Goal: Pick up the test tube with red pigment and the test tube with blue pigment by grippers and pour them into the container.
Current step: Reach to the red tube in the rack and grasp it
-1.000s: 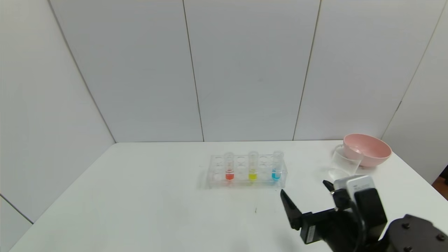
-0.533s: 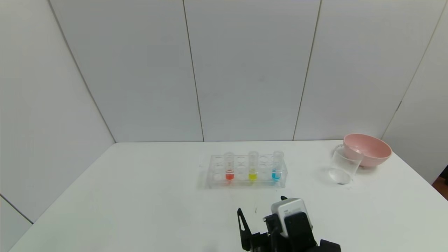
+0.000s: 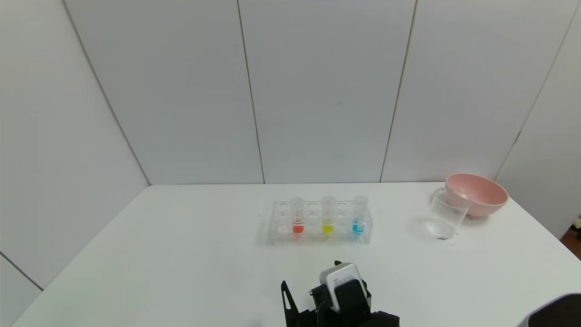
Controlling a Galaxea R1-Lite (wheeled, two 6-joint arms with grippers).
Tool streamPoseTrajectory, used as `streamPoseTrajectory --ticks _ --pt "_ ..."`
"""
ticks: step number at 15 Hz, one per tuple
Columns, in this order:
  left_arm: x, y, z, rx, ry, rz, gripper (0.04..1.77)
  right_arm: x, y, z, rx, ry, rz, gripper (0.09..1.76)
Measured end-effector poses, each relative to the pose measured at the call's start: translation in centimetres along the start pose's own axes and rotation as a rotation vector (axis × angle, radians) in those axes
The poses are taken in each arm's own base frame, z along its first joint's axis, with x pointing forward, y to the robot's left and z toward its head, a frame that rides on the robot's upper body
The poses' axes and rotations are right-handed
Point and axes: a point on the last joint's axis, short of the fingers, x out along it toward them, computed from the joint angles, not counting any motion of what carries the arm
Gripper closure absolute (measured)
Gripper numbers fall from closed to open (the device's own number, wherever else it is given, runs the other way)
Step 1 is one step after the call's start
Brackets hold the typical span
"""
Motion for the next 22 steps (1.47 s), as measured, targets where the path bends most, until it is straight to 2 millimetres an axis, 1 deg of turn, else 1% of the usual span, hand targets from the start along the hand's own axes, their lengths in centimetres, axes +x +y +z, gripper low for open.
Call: streamPoseTrajectory --ticks 4,10,13,18,22 --pt "0.0 0.0 0.0 0.0 0.0 0.0 0.05 2.2 0.4 -0.3 0.016 -0.012 0.022 0.14" --pt "0.0 0.0 0.0 0.0 0.0 0.0 0.05 6.8 -0.4 -1.4 0.016 -0.028 0.035 0.14" --pt "0.0 0.0 0.0 0.0 0.0 0.0 0.05 8.8 -0.6 -1.0 0.019 -0.033 0.034 0.14" --pt "0.0 0.0 0.0 0.0 0.0 0.0 0.05 11.8 -1.2 1.2 -0.009 -0.095 0.024 0.14" --pt "0.0 0.0 0.0 0.0 0.0 0.0 0.05 13.6 -1.7 1.4 -0.028 -0.125 0.027 0.14"
